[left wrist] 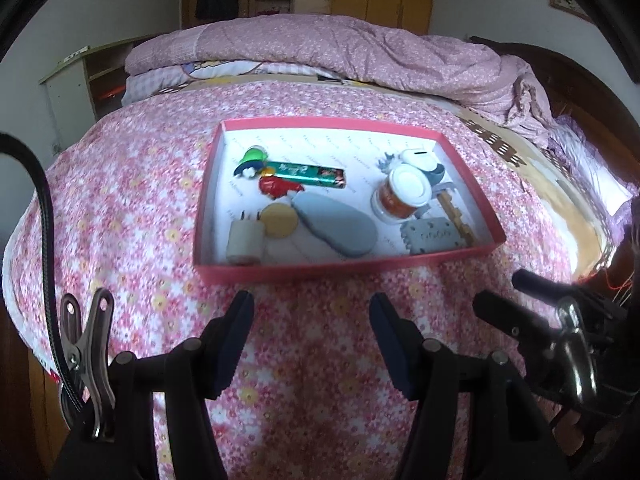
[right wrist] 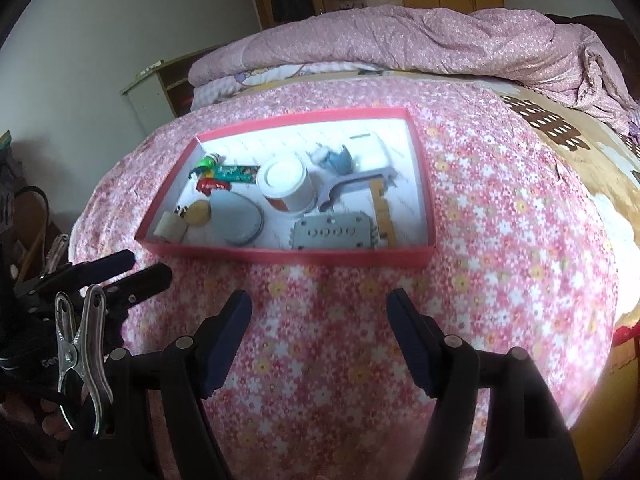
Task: Organize rigid objects
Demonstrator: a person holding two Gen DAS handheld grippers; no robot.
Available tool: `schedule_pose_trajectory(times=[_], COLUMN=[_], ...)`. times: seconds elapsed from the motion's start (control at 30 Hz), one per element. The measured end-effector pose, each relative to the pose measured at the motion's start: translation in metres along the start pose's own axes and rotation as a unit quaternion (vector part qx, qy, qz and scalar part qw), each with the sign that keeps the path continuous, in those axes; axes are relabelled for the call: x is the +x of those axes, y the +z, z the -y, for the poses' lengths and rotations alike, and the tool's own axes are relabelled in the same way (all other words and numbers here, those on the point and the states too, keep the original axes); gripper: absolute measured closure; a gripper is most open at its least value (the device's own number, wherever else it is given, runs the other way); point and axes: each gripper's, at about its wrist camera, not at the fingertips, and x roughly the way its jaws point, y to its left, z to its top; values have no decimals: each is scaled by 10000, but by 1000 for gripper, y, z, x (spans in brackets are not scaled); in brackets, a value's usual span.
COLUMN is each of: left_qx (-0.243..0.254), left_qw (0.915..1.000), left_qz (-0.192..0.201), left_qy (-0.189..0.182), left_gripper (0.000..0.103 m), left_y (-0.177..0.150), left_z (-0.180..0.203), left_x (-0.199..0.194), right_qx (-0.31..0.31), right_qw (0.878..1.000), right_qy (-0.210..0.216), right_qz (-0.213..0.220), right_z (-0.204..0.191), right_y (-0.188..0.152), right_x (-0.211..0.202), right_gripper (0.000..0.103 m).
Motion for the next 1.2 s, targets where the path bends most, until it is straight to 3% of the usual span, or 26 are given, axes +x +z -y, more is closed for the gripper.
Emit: schedule_pose_trajectory(times=[0.3,0.6,0.93,1.2], left_qx=[-223,-234,-31,46], left_qw=[9987,9972,9971,9969], left_qz=[-457,-657,-653,-652], left_qy=[85,273,386,446], left_gripper=[40,40,32,29], left_y=[-18,-29,-33,-34], left_z=[-5,-5,5,9], left_x=[18,36,40,41], right_qx=[54,316,-15,40], right_qw=[9981,9937,9922,9921], right_qy=[-256,-563,-915,-947], right_qz=[-552,-916,-841,-817], right_z=[-3,9,-5,-4], right_y=[-19,-26,-32,-33], right_x=[11,27,34,34], right_gripper=[31,31,25,21])
